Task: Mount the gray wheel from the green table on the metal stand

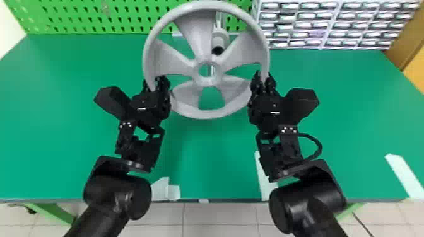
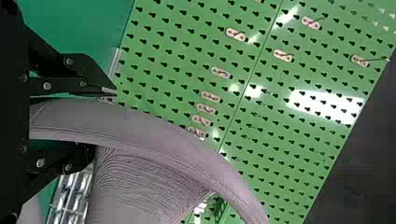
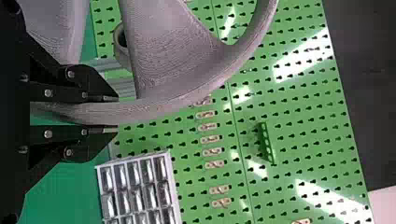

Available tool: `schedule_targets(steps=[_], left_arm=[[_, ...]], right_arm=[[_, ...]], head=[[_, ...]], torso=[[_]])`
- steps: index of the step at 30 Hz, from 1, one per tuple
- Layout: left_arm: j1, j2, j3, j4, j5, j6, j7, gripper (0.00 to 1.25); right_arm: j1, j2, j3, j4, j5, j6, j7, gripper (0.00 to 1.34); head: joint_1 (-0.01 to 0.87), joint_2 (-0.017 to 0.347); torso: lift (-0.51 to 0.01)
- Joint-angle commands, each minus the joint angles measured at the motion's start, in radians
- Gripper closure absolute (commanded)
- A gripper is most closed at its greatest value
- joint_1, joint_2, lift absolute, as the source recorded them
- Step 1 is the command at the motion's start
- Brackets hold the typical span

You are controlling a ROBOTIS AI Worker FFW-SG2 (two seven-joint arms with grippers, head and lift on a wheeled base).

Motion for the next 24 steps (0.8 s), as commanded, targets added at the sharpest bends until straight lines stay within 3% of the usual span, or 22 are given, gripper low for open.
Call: schedule_targets(steps=[1,24], left_arm=[[-0.027,-0.004,-0.005,0.036,-0.004,-0.013,-0.017,0.88],[-0.117,-0.048,0.014,0.159,-0.040,-0.034,-0.081,0.88]], right_arm=[[-0.015,0.001,0.001,0.028,-0.001,-0.020,0.000,1.10],[-0.072,0.015,-0.030,0.123,0.017,-0.073,0.000,1.10]], head=[[0.868,0.052],[0.868,0.052]], torso=[[-0.093],[-0.093]])
